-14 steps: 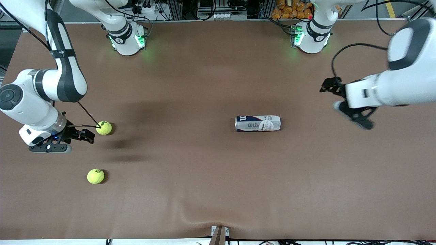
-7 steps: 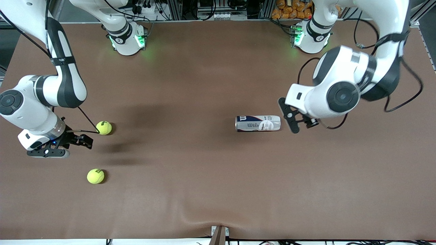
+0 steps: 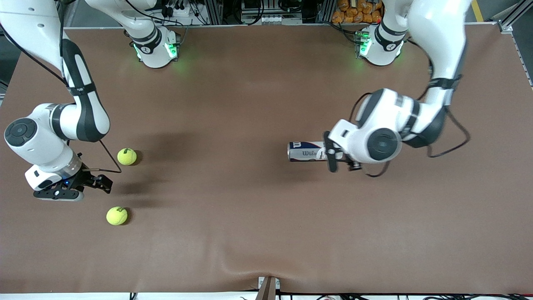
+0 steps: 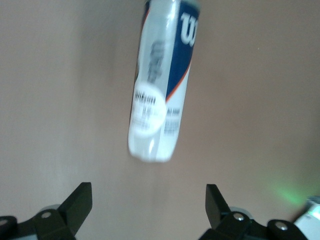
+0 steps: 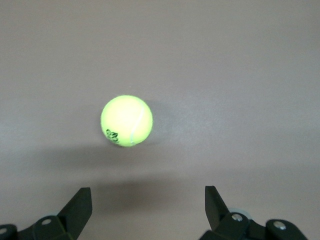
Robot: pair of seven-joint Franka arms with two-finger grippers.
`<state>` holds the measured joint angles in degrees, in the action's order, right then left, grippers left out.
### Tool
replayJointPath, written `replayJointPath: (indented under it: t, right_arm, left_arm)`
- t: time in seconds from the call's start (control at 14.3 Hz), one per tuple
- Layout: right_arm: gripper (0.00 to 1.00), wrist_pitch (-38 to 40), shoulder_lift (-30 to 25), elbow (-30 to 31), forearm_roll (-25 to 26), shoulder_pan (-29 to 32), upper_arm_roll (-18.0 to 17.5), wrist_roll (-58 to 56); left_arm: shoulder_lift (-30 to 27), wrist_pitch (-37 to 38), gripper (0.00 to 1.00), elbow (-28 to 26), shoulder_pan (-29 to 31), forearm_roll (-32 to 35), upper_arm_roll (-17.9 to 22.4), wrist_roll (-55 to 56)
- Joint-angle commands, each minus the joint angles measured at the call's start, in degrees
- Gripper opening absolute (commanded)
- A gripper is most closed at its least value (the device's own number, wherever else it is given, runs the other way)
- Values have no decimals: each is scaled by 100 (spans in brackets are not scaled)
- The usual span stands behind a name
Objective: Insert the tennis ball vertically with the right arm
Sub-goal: 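Reach the right gripper to a tennis ball while the left gripper reaches the tube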
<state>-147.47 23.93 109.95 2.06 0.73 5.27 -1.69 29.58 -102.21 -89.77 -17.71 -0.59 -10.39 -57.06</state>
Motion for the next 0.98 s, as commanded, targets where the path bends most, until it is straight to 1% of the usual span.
replayJointPath:
  t: [0.0, 0.07, 0.28, 0.35, 0.49, 0.63, 0.7, 0.77, 0.91]
  right_arm:
    - [100, -203, 199, -149, 49, 42, -43, -33]
    - [100, -334, 252, -149, 49, 50, -52, -33]
    - [100, -922, 559, -149, 58, 59, -43, -33]
    - [100, -1107, 647, -149, 58, 68, -43, -42]
    - [100, -1161, 726, -149, 67, 77, -43, -42]
    - [100, -1240, 779, -149, 58, 59, -43, -34]
    - [100, -1345, 823, -149, 49, 51, -52, -25]
    - [100, -1433, 893, -158, 32, 42, -52, -16]
    - [100, -1443, 1034, -315, -3, 7, -70, 19]
  left_arm:
    - [57, -518, 100, -286, -65, 121, 19, -235]
    - [101, -598, 100, -331, -92, 112, 10, -226]
    - [40, -1098, 100, -857, -512, 121, 37, -148]
    - [57, -1204, 100, -893, -488, 130, 37, -43]
    - [136, -1467, 100, -911, -531, 147, 37, 2]
    - [206, -1574, 100, -946, -549, 156, 37, 46]
    - [207, -1583, 100, -998, -540, 191, 45, 46]
    - [207, -1635, 100, -1042, -514, 391, 37, 55]
    - [207, -1933, 100, -1270, -531, 472, 28, 177]
